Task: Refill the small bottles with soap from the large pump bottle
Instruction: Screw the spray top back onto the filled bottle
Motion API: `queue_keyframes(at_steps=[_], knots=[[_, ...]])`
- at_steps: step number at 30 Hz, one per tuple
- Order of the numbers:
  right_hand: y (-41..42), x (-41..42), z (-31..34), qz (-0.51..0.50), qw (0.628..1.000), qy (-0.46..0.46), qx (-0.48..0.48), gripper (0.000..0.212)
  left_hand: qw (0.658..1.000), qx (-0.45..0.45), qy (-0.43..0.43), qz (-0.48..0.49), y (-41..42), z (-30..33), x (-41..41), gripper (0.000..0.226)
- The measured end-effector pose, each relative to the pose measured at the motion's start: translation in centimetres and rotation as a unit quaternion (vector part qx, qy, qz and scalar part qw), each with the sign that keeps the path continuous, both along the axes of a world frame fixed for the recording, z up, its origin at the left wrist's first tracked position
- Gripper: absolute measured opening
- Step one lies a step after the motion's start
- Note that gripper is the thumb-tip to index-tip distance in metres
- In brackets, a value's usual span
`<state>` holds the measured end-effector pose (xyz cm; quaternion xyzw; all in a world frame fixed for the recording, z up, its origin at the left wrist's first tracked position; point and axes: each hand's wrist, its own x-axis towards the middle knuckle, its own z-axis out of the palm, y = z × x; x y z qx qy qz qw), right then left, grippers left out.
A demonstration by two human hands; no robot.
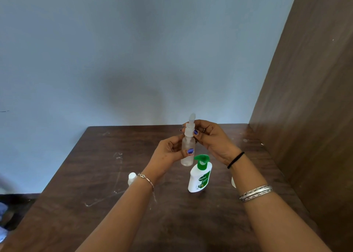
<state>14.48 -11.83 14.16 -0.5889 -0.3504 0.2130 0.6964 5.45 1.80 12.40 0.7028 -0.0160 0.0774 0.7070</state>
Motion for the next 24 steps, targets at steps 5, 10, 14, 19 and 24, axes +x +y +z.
queue_keyframes(at_steps=[5,10,14,19,24], knots=[[-0.14,0.38,-0.7,-0.04,0.999,0.009,-0.004,0.031,1.0,0.001,-0.001,0.005,-0.07,-0.29,0.11,0.038],[-0.23,0.13,-0.74,-0.061,0.998,-0.01,-0.016,0.021,1.0,0.028,-0.003,0.013,0.06,-0.21,0.1,0.041],[-0.23,0.07,-0.55,-0.073,0.997,-0.02,-0.03,0.025,0.999,0.032,0.002,0.019,0.1,-0.26,0.18,0.039],[-0.33,0.06,-0.52,-0.092,0.995,-0.027,-0.025,0.027,0.999,0.036,0.005,0.031,-0.03,-0.28,0.3,0.042],[-0.15,-0.1,-0.67,-0.095,0.995,-0.009,-0.009,0.027,0.999,0.024,0.012,0.024,-0.04,-0.44,0.33,0.04]])
